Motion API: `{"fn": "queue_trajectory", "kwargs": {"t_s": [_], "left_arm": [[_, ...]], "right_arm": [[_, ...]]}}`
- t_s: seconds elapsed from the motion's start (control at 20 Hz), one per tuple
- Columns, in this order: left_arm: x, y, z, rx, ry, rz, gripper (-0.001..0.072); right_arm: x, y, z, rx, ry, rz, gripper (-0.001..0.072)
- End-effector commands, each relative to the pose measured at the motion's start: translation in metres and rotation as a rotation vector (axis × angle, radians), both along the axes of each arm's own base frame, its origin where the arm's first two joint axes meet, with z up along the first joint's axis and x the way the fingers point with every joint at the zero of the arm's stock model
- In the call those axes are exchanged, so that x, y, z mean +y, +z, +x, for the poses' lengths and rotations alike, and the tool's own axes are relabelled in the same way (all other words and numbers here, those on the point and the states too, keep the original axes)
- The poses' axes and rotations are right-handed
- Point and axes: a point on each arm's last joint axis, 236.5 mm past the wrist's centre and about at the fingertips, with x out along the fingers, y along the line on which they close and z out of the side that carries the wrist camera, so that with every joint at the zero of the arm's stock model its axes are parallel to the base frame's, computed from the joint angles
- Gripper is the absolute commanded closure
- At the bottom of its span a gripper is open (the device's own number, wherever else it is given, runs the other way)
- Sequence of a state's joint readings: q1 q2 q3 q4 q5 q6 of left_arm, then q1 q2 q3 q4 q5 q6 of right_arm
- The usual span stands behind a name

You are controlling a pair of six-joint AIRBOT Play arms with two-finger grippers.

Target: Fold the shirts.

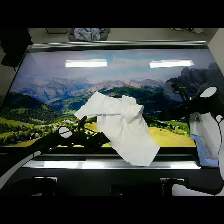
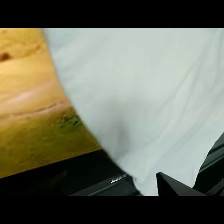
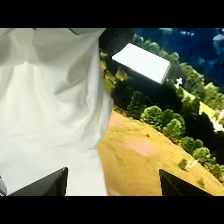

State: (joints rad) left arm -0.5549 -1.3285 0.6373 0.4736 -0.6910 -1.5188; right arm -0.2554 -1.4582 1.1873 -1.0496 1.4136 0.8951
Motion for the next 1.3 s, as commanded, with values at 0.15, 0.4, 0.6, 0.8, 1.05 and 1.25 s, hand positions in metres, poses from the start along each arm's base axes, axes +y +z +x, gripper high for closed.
{"fn": "queue_trajectory", "kwargs": {"t_s": [0.15,0.4,0.6,0.8,1.05,1.25], "left_arm": [[-0.023,-0.006,0.036,-0.023,0.083,-0.015,0.0267],[-0.030,-0.003,0.049,-0.038,0.092,-0.026,0.0673],[-0.033,0.001,0.039,-0.074,-0.014,-0.039,0.0674],[-0.034,0.004,0.036,-0.098,-0.053,-0.043,0.0675],[-0.006,0.086,0.094,-0.385,-0.024,-0.106,0.0678],[0.055,0.345,0.146,-1.045,0.084,-0.212,0.0678]], "right_arm": [[0.025,-0.027,-0.014,0.100,0.085,0.042,0.0040],[0.048,-0.054,-0.013,0.142,0.130,0.056,0.0045],[0.072,-0.073,-0.011,0.167,0.147,0.081,0.0108],[0.087,-0.085,-0.010,0.168,0.168,0.066,0.0459],[0.083,-0.018,0.022,-0.041,0.225,0.046,0.0677],[0.081,0.208,0.079,-0.736,0.246,-0.069,0.0676]]}}
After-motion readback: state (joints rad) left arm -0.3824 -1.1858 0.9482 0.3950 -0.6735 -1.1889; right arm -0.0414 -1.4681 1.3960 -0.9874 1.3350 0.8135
